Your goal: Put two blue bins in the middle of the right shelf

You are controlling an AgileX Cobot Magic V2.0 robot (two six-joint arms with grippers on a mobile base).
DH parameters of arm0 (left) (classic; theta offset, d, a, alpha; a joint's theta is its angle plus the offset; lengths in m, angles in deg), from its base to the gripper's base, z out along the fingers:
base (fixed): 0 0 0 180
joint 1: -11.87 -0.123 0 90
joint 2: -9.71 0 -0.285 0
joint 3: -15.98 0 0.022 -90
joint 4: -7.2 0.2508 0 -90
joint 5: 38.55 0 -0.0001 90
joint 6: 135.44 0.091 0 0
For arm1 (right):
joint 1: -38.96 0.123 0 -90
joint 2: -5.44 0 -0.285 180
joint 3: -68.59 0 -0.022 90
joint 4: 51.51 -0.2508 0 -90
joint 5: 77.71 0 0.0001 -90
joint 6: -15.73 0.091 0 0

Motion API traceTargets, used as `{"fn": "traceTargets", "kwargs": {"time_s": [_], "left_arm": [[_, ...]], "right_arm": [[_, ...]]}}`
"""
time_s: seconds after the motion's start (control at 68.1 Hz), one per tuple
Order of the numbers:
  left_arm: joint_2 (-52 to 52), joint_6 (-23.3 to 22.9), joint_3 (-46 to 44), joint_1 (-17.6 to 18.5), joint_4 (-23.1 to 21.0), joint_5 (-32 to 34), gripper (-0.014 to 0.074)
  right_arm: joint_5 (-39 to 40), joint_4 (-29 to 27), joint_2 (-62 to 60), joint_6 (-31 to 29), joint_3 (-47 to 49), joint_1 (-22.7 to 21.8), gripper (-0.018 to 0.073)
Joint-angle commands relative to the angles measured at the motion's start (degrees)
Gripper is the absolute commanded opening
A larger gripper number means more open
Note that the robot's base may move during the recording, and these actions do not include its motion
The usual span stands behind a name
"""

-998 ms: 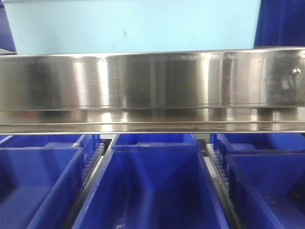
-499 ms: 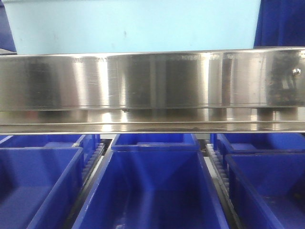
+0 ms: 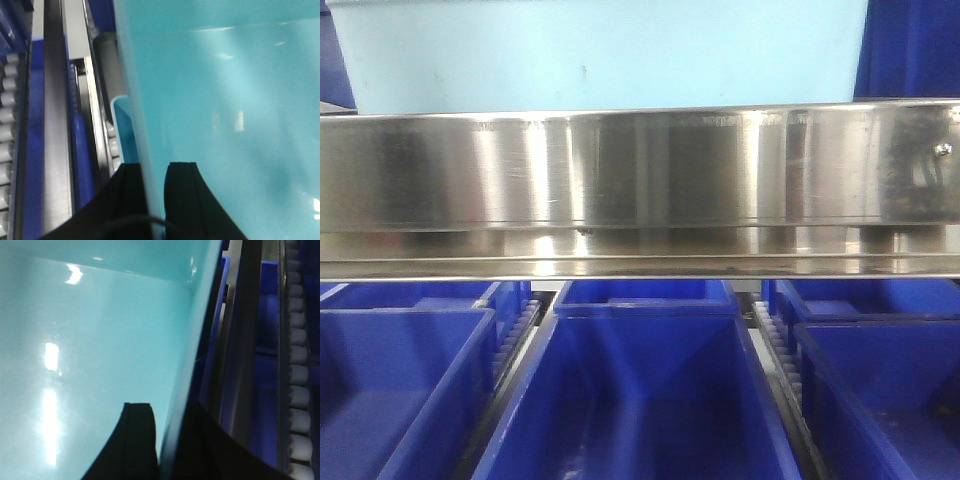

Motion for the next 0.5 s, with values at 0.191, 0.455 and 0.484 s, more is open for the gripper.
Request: {"fn": "traceTargets", "kwargs": {"time_s": [0.191, 0.455, 0.484], "left_arm": [[1.96, 0.43, -0.70, 0.72, -2.67, 0.74, -0.0111], [2.57, 0.43, -0.70, 0.72, -1.48, 0.74, -0.0111], [2.59, 0.43, -0.58, 0.72, -1.48, 0.74, -0.0111]], "right_arm": [[3.04, -0.13, 2.25, -1.61, 0.45, 0.16, -0.0154], [2.27, -0.13, 3.26, -1.61, 0.20, 0.16, -0.0154], [1.99, -0.13, 3.26, -1.61, 0.20, 0.16, -0.0154]]}}
